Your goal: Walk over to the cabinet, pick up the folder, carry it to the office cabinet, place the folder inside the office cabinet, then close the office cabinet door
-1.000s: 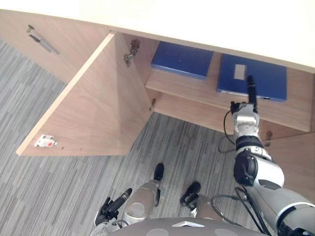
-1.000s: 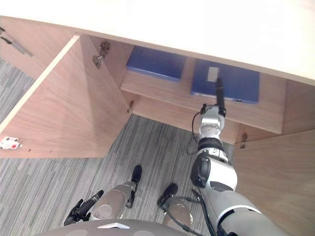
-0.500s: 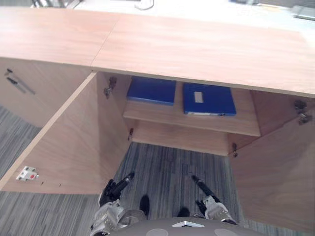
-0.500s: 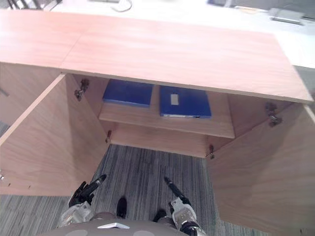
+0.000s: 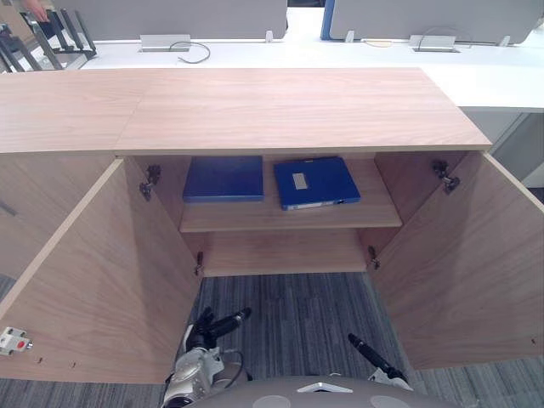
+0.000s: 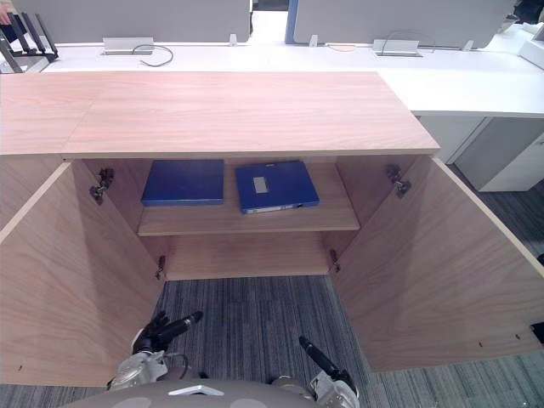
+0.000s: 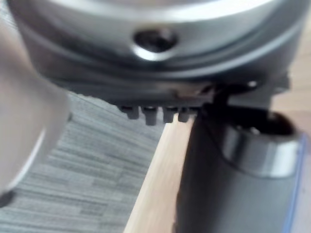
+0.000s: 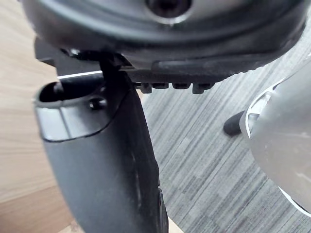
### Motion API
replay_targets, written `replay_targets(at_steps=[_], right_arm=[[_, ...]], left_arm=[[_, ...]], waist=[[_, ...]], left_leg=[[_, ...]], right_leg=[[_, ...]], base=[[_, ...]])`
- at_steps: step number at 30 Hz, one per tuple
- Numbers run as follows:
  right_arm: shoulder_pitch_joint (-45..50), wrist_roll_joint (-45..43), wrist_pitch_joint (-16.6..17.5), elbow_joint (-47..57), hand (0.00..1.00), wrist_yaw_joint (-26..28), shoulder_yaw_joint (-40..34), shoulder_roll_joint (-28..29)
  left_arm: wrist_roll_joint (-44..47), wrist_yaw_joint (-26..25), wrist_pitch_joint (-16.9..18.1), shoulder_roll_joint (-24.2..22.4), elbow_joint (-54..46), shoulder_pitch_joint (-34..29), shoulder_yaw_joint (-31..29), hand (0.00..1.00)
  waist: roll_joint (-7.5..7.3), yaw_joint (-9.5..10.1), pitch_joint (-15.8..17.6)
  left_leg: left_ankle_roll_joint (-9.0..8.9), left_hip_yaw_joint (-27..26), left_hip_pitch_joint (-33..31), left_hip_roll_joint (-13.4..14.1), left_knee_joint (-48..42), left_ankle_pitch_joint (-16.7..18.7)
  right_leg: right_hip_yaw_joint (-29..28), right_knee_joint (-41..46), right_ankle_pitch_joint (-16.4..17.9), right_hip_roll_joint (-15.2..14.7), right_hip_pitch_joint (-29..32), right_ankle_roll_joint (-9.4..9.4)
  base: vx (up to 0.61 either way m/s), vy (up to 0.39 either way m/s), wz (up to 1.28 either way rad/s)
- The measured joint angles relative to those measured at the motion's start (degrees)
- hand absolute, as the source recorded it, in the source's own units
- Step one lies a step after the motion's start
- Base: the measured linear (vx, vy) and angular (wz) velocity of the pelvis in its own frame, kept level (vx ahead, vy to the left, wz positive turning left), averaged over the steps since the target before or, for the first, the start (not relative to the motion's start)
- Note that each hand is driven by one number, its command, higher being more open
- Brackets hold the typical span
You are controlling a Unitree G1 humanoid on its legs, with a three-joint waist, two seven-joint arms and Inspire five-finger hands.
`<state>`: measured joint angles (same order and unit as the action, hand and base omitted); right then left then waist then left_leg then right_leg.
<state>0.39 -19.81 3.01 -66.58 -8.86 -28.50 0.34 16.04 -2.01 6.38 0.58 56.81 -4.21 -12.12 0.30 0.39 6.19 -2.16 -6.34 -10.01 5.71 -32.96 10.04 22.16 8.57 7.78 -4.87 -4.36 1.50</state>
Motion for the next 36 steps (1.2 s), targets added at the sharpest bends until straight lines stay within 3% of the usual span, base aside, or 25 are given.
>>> replay_targets(at_steps=[5,8,10,12,13,14,16,21,25,27,28,29,30,33,35,36], right_arm=[[0.18,1.42,0.0,-0.11,1.0,-0.45,0.7,-1.35],[0.23,1.43,-0.09,-0.56,1.0,-0.49,2.22,-1.86],[0.68,1.43,-0.13,-0.74,1.0,-0.47,2.37,-2.55],[1.24,1.44,-0.27,-1.58,1.0,-0.6,2.54,-2.2],[1.11,1.49,-0.43,-2.27,1.0,-0.49,2.54,-1.64],[1.1,1.54,-0.66,-2.52,1.0,-0.36,2.55,-0.98],[1.1,1.54,-1.03,-2.53,1.0,-0.32,2.46,-0.91],[0.8,4.07,-1.44,-2.62,1.0,-0.11,2.3,-1.34],[0.69,5.97,-1.4,-2.27,1.0,-0.19,2.32,-1.96],[0.94,6.1,-1.4,-1.47,1.0,-0.35,2.23,-2.21],[0.94,6.1,-1.4,-1.02,1.0,-0.41,2.23,-2.32],[0.9,6.1,-1.38,-0.67,1.0,-0.42,2.23,-2.13],[0.94,6.11,-1.39,-0.32,1.0,-0.52,2.28,-2.12],[0.79,6.1,-1.33,-0.1,1.0,-0.54,3.6,-2.18],[0.12,5.94,-1.34,0.29,1.0,-0.34,4.59,-2.27],[-0.06,5.96,-1.39,0.6,1.0,-0.33,4.86,-2.25]], left_arm=[[4.92,-1.72,-0.46,-0.75,3.45,-2.14,-7.63,1.0],[6.33,-1.75,-0.49,-1.36,4.65,-3.14,-11.43,1.0],[6.33,-1.75,-0.49,-1.93,5.47,-4.81,-11.97,1.0],[6.35,-1.9,-1.12,-1.5,6.45,-5.37,-13.67,1.0],[6.3,-2.13,-1.14,-0.89,6.4,-5.61,-13.71,1.0],[6.19,-2.23,-1.18,-0.51,6.41,-5.51,-13.62,1.0],[5.61,-2.31,-1.21,0.06,6.74,-5.27,-12.52,1.0],[2.88,-2.27,-1.19,2.21,6.73,-5.11,-4.33,1.0],[1.32,-1.93,-1.27,2.78,6.69,-5.28,-0.8,1.0],[1.28,-1.23,-1.52,3.23,6.65,-5.25,0.56,1.0],[1.04,-0.8,-1.54,3.73,6.6,-5.33,0.78,1.0],[-0.16,-0.41,-1.51,4.32,6.48,-5.37,1.16,1.0],[-1.28,-0.53,-1.49,4.42,6.36,-5.43,1.46,1.0],[-3.07,-0.51,-1.29,4.44,5.58,-6.08,1.99,1.0],[-4.44,-0.5,-1.23,4.13,5.63,-5.99,2.32,1.0],[-5.38,-0.49,-1.17,4.01,5.61,-5.98,2.32,1.0]], waist=[[1.15,1.25,1.29],[1.04,1.5,1.74],[2.06,1.78,1.55],[1.1,2.68,1.18],[-0.56,2.59,0.21],[-1.16,2.62,-0.14],[-1.34,2.54,-0.24],[-0.78,2.59,-1.28],[0.1,2.14,-2.76],[0.22,1.74,-2.7],[-0.19,1.07,-2.37],[-0.56,0.66,-2.05],[-0.61,0.78,-1.99],[-0.45,0.71,-1.96],[0.53,-0.29,-1.24],[0.7,-0.54,-0.97]], left_leg=[[0.14,-0.29,-1.73,0.41,-4.44,1.04],[-0.35,-0.18,-1.58,-1.37,3.19,1.86],[-0.79,0.23,-0.77,-1.04,11.43,-2.16],[0.76,-1.4,1.54,-3.2,13.73,-2.77],[1.55,-1.58,1.63,-4.75,14.79,-2.68],[2.1,-1.69,1.71,-6.07,15.39,-2.49],[2.95,-1.79,2.96,-7.87,16.54,-2.37],[4.03,-3.83,9.6,-10.26,23.18,-2.82],[5.12,-4.45,13.57,-11.11,27.62,-3.48],[5.82,-3.81,15.32,-12.04,28.32,-3.49],[6.3,-3.15,15.77,-12.74,28.28,-3.29],[7.05,-2.17,16.57,-13.49,28.35,-3.18],[7.22,-1.66,17.57,-13.55,28.85,-3.23],[7.44,-0.74,18.7,-13.01,29.72,-3.44],[7.09,0.12,18.61,-11.43,29.3,-3.52],[6.77,0.36,18.6,-10.83,29.26,-3.54]], right_leg=[[-0.9,0.37,0.79,-0.54,-0.75,0.18],[-1.42,0.81,1.23,-3.22,-0.76,1.67],[-2.0,1.88,2.09,-3.88,-0.84,3.69],[-3.95,1.27,1.87,-5.61,-1.72,4.99],[-3.87,-0.87,1.05,-6.58,-2.51,5.47],[-3.71,-2.45,0.0,-7.53,-3.08,5.83],[-3.76,-4.02,-0.95,-8.87,-4.54,5.99],[-5.38,-1.5,-1.89,-11.43,-5.45,5.46],[-6.67,8.82,-1.76,-13.34,-1.5,5.29],[-6.82,20.46,-1.82,-16.01,2.81,5.16],[-6.92,26.08,-1.99,-17.63,4.89,3.69],[-7.14,32.8,-2.63,-19.56,7.53,0.73],[-6.94,37.18,-2.4,-20.03,9.08,0.46],[-5.25,38.99,0.57,-18.67,10.89,0.74],[-4.56,32.76,4.48,-15.32,11.43,1.01],[-4.4,30.47,4.72,-14.53,11.38,1.02]], base=[[0.03,0.059,-0.05],[0.1,0.153,-0.04],[0.15,0.236,-0.15],[0.19,0.223,-0.07],[0.25,0.192,0.1],[0.26,0.194,0.15],[0.24,0.197,0.11],[0.13,0.114,-0.21],[0.08,0.064,-0.13],[0.07,0.059,0.22],[0.09,0.026,0.42],[0.1,0.005,0.44],[0.1,-0.011,0.35],[0.07,-0.064,0.16],[0.06,-0.149,0.18],[0.03,-0.174,0.16]])
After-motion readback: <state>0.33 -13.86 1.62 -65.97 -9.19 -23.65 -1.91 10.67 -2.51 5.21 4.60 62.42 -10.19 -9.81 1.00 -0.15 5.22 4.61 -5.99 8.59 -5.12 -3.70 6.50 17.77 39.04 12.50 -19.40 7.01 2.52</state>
